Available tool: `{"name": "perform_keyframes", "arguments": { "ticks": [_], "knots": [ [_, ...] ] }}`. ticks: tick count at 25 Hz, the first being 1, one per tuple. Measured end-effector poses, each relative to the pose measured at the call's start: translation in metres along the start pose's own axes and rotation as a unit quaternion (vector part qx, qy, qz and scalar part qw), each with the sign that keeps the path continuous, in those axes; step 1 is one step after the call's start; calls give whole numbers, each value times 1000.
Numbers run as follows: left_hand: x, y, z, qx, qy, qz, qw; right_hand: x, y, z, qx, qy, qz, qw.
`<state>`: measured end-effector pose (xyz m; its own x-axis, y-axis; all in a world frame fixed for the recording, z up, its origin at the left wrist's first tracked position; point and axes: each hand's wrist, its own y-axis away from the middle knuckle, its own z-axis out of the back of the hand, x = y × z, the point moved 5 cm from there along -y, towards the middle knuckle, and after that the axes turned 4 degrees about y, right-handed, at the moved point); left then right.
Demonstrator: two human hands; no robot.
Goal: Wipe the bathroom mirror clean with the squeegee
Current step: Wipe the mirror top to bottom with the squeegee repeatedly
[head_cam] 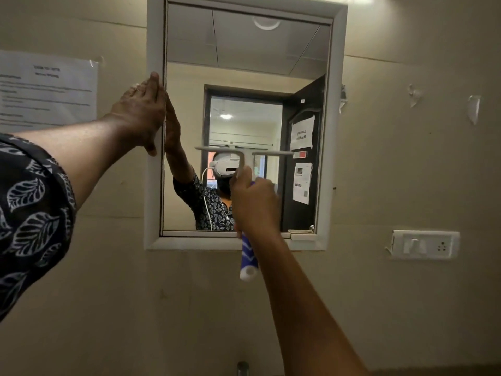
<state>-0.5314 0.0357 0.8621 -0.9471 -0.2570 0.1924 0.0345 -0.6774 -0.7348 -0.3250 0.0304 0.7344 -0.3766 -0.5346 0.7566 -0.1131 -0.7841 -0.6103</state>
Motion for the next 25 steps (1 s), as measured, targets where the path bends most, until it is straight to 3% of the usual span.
{"name": "perform_keyframes", "arguments": {
  "ticks": [9, 25],
  "knots": [
    [2, -2, -2, -9, 4, -4, 1000, -90, 84, -17, 36, 28, -97, 994],
    [3, -1, -2, -8, 11, -3, 1000, -99, 96, -24, 36, 28, -102, 994]
  ]
}}
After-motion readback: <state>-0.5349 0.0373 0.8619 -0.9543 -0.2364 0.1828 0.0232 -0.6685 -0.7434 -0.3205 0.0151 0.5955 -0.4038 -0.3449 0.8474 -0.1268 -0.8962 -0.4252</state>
